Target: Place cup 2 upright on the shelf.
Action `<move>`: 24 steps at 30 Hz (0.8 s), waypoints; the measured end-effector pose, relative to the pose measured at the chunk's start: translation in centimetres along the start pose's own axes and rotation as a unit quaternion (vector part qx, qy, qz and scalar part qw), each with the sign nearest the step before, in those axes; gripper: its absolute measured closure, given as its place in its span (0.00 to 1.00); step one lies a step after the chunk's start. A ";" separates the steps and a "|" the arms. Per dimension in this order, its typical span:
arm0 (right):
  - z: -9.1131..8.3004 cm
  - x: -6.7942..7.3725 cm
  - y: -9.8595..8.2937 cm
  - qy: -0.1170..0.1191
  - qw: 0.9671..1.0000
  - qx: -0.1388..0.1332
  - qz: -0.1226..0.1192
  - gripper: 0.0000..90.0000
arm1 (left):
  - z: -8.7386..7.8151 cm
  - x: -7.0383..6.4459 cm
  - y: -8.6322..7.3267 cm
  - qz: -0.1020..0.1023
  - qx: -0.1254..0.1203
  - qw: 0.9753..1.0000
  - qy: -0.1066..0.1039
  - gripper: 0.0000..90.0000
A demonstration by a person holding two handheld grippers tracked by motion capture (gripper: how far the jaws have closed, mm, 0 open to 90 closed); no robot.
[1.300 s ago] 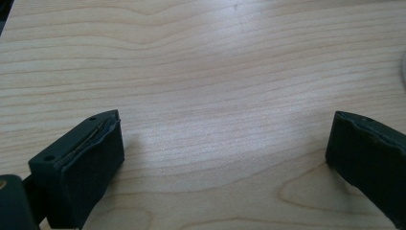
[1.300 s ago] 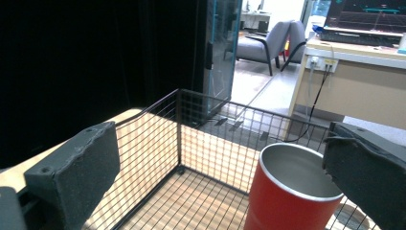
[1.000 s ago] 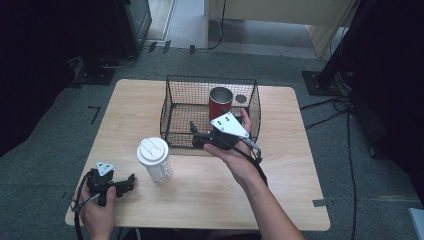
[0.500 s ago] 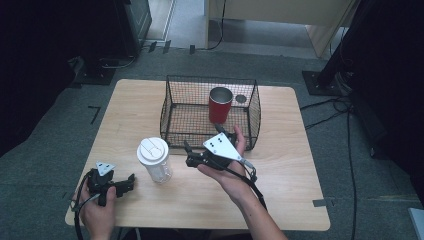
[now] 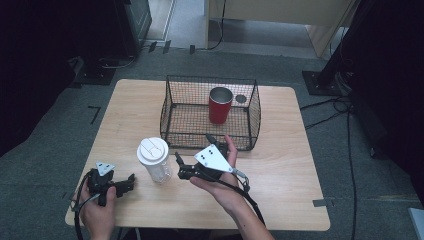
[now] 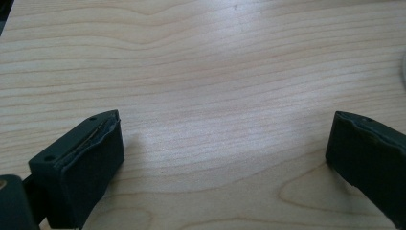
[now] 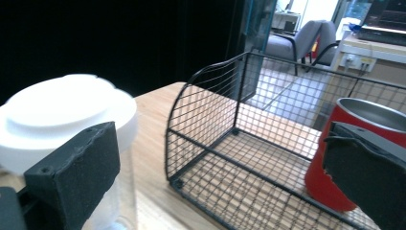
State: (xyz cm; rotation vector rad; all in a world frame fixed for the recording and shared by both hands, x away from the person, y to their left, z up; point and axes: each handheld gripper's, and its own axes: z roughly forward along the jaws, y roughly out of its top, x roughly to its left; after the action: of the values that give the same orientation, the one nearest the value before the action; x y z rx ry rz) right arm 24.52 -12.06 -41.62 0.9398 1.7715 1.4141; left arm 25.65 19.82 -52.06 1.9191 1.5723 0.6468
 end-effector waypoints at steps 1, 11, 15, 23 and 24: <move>0.0 0.2 -0.1 0.003 1.000 0.001 0.001 0.00 | 0.0 0.0 0.0 0.000 0.000 1.000 0.000 0.00; -0.1 2.2 -1.7 0.025 1.000 0.011 0.008 0.00 | 0.0 0.0 0.0 -0.001 0.000 1.000 0.000 0.00; -0.1 3.2 -2.0 0.039 0.999 0.013 0.007 0.00 | 0.0 0.0 0.0 0.000 0.000 1.000 0.000 0.00; 0.2 4.6 -2.7 0.059 0.998 0.013 0.007 0.00 | 0.0 0.0 0.0 0.000 0.000 1.000 0.000 0.00; 0.2 4.8 -2.7 0.060 0.998 0.013 0.006 0.00 | 0.0 0.0 0.0 0.000 0.000 1.000 0.000 0.00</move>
State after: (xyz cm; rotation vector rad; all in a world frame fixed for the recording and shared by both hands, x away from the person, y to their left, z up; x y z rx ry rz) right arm 21.92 -8.29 -44.64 0.8969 1.8799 1.4853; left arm 25.65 19.82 -52.06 1.9189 1.5726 0.6470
